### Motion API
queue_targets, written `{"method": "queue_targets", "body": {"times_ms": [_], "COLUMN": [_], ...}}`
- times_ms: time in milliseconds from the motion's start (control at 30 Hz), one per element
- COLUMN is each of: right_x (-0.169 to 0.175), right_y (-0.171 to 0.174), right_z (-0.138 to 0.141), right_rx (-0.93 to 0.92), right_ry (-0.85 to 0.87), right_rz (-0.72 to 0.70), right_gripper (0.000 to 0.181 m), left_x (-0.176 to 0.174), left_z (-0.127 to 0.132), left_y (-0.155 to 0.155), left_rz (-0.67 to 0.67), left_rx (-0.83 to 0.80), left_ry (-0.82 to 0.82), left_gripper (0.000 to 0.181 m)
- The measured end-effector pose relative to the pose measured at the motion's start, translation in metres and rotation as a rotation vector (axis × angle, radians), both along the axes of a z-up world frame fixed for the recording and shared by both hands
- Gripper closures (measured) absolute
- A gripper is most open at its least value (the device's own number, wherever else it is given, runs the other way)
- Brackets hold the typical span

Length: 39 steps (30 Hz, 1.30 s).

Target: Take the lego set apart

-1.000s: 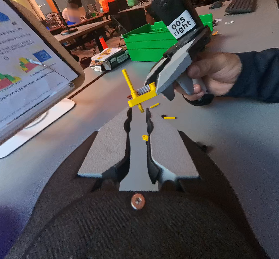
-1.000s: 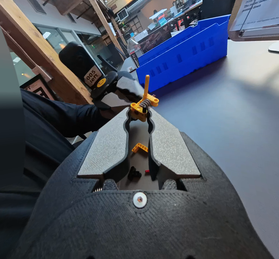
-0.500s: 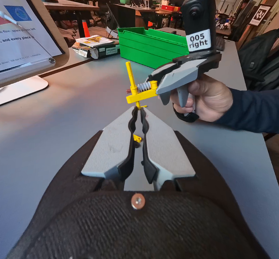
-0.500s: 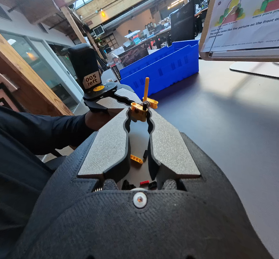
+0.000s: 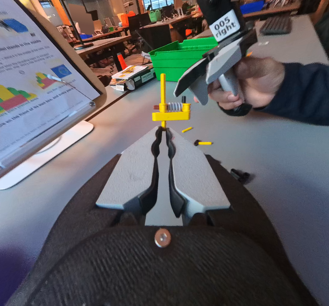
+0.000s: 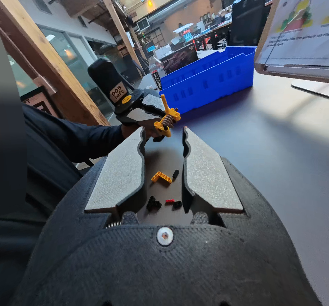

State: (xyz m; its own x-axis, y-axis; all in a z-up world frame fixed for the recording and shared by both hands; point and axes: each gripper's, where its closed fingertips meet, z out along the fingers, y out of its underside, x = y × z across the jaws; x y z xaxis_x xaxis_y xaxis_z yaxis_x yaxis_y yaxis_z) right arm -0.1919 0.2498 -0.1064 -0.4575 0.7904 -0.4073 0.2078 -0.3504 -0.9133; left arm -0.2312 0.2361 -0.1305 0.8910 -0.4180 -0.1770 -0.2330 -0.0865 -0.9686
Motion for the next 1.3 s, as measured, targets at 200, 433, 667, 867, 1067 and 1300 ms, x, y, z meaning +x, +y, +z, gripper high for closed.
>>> {"method": "queue_targets", "body": {"times_ms": [200,433,667,867,1067,1300], "right_x": [-0.008,-0.008,-0.008,-0.004,-0.003,0.0], "right_y": [-0.018,-0.02,-0.028,-0.036,-0.029,-0.012], "right_z": [-0.014,-0.022,-0.024,-0.016,-0.017,-0.026], "right_rx": [0.096,0.146,0.365,0.177,0.154,0.237], "right_ry": [-0.073,-0.081,-0.033,-0.011,-0.017,-0.068], "right_rz": [0.033,0.029,0.001,0.091,0.096,0.038], "right_gripper": [0.14,0.165,0.164,0.168,0.171,0.162], "left_x": [0.016,0.029,0.037,0.046,0.043,0.038], "left_z": [-0.007,-0.014,-0.014,-0.013,-0.008,-0.021], "left_y": [-0.002,-0.006,-0.014,-0.02,-0.02,-0.015], "left_rz": [-0.025,-0.067,-0.24,-0.348,-0.339,-0.218], "left_rx": [0.032,0.035,-0.117,-0.203,-0.175,-0.102], "left_ry": [0.192,0.285,-0.032,-0.219,-0.217,0.123], "left_gripper": [0.179,0.179,0.158,0.17,0.176,0.177]}}
